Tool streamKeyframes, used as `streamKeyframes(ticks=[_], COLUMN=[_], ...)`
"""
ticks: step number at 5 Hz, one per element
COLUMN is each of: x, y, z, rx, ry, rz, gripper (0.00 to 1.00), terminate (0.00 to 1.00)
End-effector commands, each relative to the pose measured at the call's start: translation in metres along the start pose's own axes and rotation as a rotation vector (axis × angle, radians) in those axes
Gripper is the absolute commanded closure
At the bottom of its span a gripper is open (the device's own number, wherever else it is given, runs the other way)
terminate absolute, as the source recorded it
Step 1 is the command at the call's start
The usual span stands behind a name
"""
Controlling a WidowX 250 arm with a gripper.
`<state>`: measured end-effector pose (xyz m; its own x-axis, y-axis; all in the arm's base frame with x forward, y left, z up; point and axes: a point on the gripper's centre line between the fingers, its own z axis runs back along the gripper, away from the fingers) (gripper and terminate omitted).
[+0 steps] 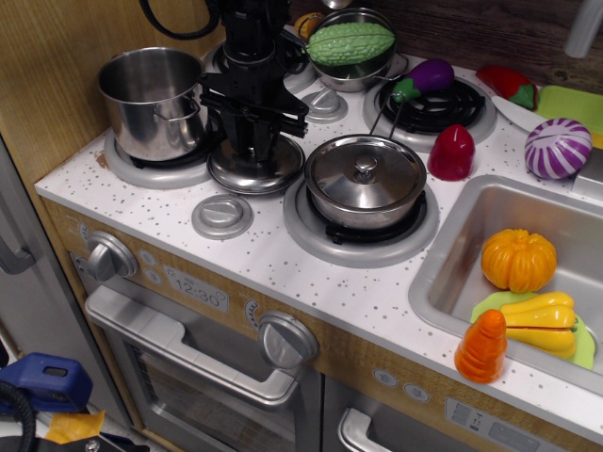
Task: Put lid on pot or pan
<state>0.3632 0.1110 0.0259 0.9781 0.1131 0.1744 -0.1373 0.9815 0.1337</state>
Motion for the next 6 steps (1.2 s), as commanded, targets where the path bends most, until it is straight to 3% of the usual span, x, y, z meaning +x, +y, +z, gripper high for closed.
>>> streamKeyframes(ticks=[1, 4, 6], x=[0.01, 0.017, 0.017], y=[0.001, 0.015, 0.016], z=[0.028, 0.053, 0.085], rx=[0.039, 0.05, 0.073], ry=[-0.042, -0.033, -0.029], rz=[0.009, -0.021, 0.004], gripper=[1.0, 1.0, 1.0], terminate=[0.0, 0.0, 0.0])
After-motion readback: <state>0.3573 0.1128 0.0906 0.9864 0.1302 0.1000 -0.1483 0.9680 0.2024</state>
